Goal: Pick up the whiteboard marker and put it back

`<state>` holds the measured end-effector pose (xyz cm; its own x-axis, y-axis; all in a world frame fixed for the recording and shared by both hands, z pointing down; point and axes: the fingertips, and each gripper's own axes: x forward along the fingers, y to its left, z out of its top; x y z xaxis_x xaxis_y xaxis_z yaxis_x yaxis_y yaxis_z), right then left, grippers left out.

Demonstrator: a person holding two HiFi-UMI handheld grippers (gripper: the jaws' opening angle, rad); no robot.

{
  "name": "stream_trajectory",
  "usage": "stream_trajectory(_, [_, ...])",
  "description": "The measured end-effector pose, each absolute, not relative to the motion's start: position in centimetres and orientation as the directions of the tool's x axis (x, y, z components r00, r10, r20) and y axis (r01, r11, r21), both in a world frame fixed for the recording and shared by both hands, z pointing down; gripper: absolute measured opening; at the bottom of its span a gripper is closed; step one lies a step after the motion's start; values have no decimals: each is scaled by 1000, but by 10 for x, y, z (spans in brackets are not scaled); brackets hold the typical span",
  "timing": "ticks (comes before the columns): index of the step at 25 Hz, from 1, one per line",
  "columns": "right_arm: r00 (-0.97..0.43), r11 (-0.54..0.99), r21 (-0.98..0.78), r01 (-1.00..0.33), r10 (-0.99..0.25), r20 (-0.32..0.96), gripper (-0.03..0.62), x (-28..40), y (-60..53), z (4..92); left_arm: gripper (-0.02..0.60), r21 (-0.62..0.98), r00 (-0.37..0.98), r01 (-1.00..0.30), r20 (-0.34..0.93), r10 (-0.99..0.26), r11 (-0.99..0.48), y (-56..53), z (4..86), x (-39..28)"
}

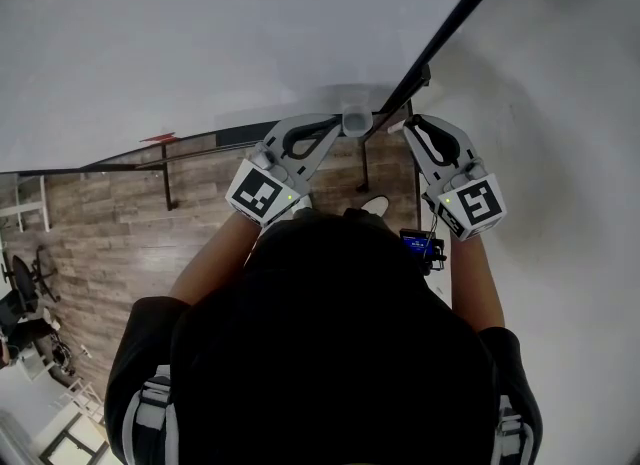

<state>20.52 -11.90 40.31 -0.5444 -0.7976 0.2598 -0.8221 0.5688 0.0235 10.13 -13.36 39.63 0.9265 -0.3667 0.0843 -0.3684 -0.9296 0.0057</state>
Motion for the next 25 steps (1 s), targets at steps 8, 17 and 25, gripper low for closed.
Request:
stream_trajectory(8, [-543,568,25,-822,-798,261,67,206,-120,402,3,21,932,-353,94,-350,-935,-135,404,106])
stream_trajectory(17, [-547,573,20,-819,-791,273,67,205,-121,401,3,15,938,-339,88,-336,-941,-136,400,112])
stream_trajectory(25, [-566,590,22,-807,-784,254,67,198,-124,393,3,7,934,-348,89,-346,-938,-139,399,109])
